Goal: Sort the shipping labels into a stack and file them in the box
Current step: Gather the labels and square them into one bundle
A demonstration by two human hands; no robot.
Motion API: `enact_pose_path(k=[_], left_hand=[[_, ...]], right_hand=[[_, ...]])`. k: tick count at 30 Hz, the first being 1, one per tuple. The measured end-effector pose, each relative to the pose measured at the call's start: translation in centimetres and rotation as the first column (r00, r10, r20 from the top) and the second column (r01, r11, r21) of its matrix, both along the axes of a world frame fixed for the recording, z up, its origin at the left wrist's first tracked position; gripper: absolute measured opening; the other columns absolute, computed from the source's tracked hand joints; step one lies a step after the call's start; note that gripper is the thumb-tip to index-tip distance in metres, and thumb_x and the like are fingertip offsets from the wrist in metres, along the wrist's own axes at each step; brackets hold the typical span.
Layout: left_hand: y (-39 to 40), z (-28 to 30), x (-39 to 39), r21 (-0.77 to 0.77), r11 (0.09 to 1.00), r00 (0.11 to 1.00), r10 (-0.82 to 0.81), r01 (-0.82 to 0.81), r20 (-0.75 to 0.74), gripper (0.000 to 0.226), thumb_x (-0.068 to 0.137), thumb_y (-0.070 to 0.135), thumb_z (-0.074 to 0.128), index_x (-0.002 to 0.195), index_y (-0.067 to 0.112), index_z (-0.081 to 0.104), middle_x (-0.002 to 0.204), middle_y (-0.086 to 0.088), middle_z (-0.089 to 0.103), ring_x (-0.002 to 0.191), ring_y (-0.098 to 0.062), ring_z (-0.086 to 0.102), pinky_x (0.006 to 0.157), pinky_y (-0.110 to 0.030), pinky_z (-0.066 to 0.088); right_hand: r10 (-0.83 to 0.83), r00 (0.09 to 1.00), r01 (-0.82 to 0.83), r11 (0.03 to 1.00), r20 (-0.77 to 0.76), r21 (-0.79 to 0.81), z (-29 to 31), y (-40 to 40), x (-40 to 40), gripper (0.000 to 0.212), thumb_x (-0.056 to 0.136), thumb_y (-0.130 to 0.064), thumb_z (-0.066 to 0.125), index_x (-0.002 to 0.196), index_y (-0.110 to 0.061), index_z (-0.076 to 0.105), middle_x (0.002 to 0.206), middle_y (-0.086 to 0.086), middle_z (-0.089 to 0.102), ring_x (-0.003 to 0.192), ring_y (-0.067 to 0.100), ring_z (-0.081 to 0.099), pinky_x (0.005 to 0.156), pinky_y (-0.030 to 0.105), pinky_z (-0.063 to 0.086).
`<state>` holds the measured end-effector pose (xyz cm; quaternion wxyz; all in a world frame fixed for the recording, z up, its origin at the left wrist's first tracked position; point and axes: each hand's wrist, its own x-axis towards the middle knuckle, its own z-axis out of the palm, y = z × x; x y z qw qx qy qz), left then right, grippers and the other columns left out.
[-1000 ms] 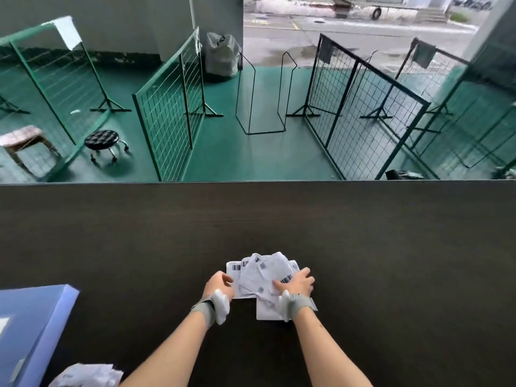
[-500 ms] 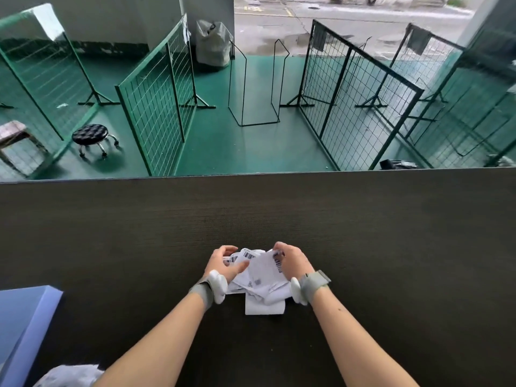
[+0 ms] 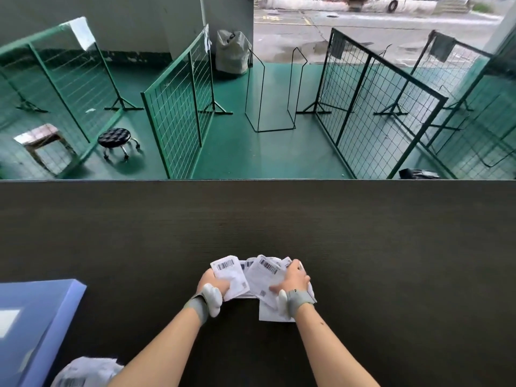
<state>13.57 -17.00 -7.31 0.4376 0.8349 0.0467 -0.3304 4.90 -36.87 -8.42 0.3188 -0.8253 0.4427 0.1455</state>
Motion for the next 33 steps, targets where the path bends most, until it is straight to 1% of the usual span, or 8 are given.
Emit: enact_pose_path(k=[6, 13, 16, 19, 23, 26, 29, 33], left_hand=[[0.5, 1.4, -0.2, -0.009, 1.0, 0.999, 0.02, -0.019, 0.039, 0.019, 0.071, 0.006, 0.052, 0.071, 0.019, 0.066, 0.077, -0.001, 0.07, 0.076, -0.017, 0.067, 0.077, -0.035, 0.055], [0.7, 1.1, -0.3, 0.014, 0.998, 0.996, 0.06, -0.061, 0.059, 0.022, 0.078, 0.0, 0.05, 0.082, 0.02, 0.056, 0.088, 0.001, 0.066, 0.081, -0.015, 0.063, 0.08, -0.034, 0.054], [0.7, 1.0, 0.0, -0.022, 1.0, 0.998, 0.008, -0.007, 0.056, 0.029, 0.082, -0.004, 0.052, 0.099, 0.019, 0.057, 0.094, 0.002, 0.065, 0.088, -0.015, 0.062, 0.078, -0.029, 0.049], [0.4, 1.0, 0.3, -0.107, 0.993, 0.997, -0.049, 0.055, 0.052, 0.031, 0.087, -0.005, 0.055, 0.115, 0.008, 0.058, 0.108, -0.01, 0.066, 0.102, -0.025, 0.063, 0.087, -0.037, 0.053], [0.1, 0.8, 0.2, -0.293, 0.955, 0.993, -0.077, 0.049, -0.085, 0.021, 0.09, 0.007, 0.059, 0.109, 0.016, 0.059, 0.111, -0.015, 0.066, 0.104, -0.034, 0.064, 0.084, -0.056, 0.054], [-0.2, 0.5, 0.0, -0.315, 0.947, 0.993, -0.088, 0.059, -0.081, 0.023, 0.085, 0.002, 0.064, 0.107, 0.009, 0.062, 0.1, -0.012, 0.069, 0.1, -0.033, 0.065, 0.085, -0.049, 0.055], [0.1, 0.3, -0.1, -0.233, 0.972, 1.0, -0.023, 0.022, -0.001, 0.028, 0.084, -0.009, 0.058, 0.084, 0.018, 0.063, 0.085, 0.0, 0.066, 0.091, -0.026, 0.065, 0.084, -0.036, 0.054], [1.4, 0.1, 0.0, -0.156, 0.986, 0.995, 0.075, -0.064, 0.061, 0.034, 0.086, -0.007, 0.054, 0.073, 0.024, 0.058, 0.077, 0.004, 0.062, 0.077, -0.015, 0.06, 0.077, -0.028, 0.047]], right_hand=[[-0.089, 0.996, 0.089, 0.995, -0.001, 0.049, -0.9, -1.5, -0.3, 0.048, 0.074, -0.024, 0.076, 0.114, -0.021, 0.051, 0.126, 0.013, 0.044, 0.124, 0.033, 0.037, 0.101, 0.046, 0.042], [-0.101, 0.915, 0.121, 0.992, 0.39, -0.028, -0.2, -2.7, -2.4, 0.01, 0.087, -0.003, 0.052, 0.091, -0.012, 0.055, 0.094, 0.006, 0.06, 0.093, 0.025, 0.061, 0.079, 0.041, 0.055], [-0.12, 0.859, 0.07, 0.991, 0.498, 0.118, 1.7, -3.2, -2.3, 0.014, 0.086, 0.0, 0.055, 0.082, -0.013, 0.058, 0.084, 0.0, 0.065, 0.08, 0.017, 0.065, 0.061, 0.025, 0.051], [0.074, 0.899, -0.156, 0.975, 0.432, 0.157, 3.2, -3.1, -1.3, 0.016, 0.082, -0.002, 0.054, 0.081, -0.017, 0.061, 0.085, 0.0, 0.065, 0.076, 0.012, 0.062, 0.056, 0.019, 0.046], [0.217, 0.898, -0.288, 0.948, 0.384, 0.137, 3.3, -0.8, 0.1, 0.022, 0.083, -0.015, 0.059, 0.068, -0.029, 0.051, 0.069, -0.011, 0.056, 0.062, 0.003, 0.053, 0.052, 0.014, 0.04], [0.209, 0.891, -0.3, 0.938, 0.404, 0.175, 3.0, 1.0, 0.8, 0.026, 0.086, -0.013, 0.061, 0.065, -0.025, 0.05, 0.061, -0.012, 0.053, 0.05, -0.004, 0.05, 0.047, 0.01, 0.037], [0.042, 0.917, -0.083, 0.993, 0.397, 0.087, 2.0, 1.5, 1.0, 0.015, 0.088, -0.03, 0.063, 0.091, -0.015, 0.059, 0.087, -0.001, 0.062, 0.075, 0.005, 0.058, 0.062, 0.016, 0.043], [-0.141, 0.984, 0.157, 0.975, 0.108, -0.16, 0.3, 0.1, -0.3, 0.073, 0.075, -0.05, 0.075, 0.125, -0.008, 0.041, 0.127, 0.013, 0.044, 0.12, 0.029, 0.046, 0.094, 0.036, 0.045]])
